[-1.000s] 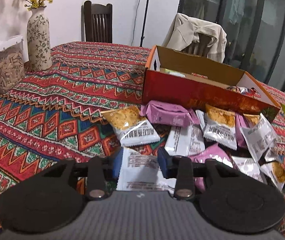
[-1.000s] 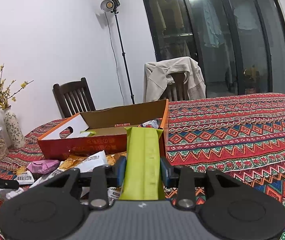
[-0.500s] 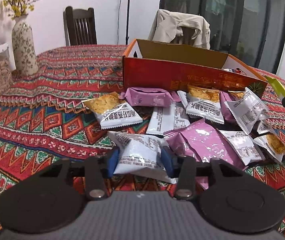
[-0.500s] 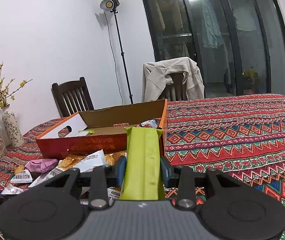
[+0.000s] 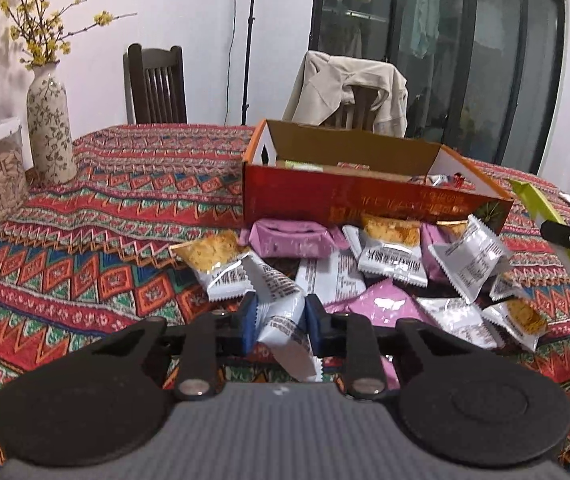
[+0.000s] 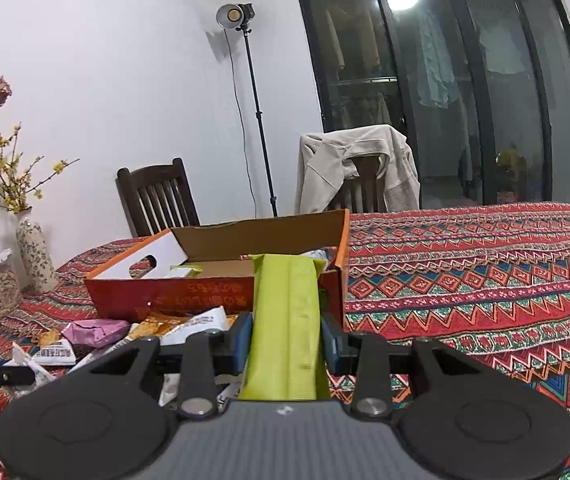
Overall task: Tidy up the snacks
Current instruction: 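Carry both held snacks into the box and open both tools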
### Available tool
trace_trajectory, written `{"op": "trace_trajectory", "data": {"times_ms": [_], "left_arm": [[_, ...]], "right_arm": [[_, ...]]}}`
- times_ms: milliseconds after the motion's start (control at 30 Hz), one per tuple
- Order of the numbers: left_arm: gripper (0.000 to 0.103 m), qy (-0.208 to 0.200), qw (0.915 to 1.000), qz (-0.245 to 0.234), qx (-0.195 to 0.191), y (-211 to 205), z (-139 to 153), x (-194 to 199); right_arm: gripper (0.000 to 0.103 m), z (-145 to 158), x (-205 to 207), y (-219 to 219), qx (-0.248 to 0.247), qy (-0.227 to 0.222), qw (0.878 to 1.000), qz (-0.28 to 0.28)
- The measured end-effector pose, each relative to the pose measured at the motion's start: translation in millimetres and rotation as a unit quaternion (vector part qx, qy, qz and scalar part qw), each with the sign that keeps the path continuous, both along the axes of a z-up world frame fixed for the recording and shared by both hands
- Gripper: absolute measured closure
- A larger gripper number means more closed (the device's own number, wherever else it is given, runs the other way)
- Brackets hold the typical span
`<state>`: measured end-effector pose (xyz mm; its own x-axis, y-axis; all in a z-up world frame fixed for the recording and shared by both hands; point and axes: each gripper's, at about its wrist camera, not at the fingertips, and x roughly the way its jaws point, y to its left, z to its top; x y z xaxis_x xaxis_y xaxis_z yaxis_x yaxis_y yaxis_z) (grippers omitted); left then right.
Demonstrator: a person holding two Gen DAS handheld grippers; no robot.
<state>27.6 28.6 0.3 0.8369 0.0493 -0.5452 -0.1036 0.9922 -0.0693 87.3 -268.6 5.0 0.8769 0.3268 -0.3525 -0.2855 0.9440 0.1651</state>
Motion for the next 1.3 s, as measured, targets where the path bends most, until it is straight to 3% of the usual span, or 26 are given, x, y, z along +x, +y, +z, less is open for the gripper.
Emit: {"op": "trace_trajectory", "data": {"times_ms": [633, 1033, 1300], "left_arm": [[0.077, -0.081, 0.9957, -0.045, -0.001, -14.4, 67.0, 44.1], [0.077, -0.080, 0.9942, -0.068, -0.023, -27.9, 89.1, 113.7], [0.077, -0.087, 0.9943, -0.056, -0.028, -35.9, 99.7, 161.7]], "right_arm": [[0.068, 39.9, 3.6, 16.4, -0.018, -0.026, 1.000, 0.004], [0.068, 68.4, 54.0, 50.1, -0.024, -0.025, 0.999, 0.007], [0.068, 82.3, 100.1, 71.5, -0.021, -0.022, 1.000, 0.001]]}}
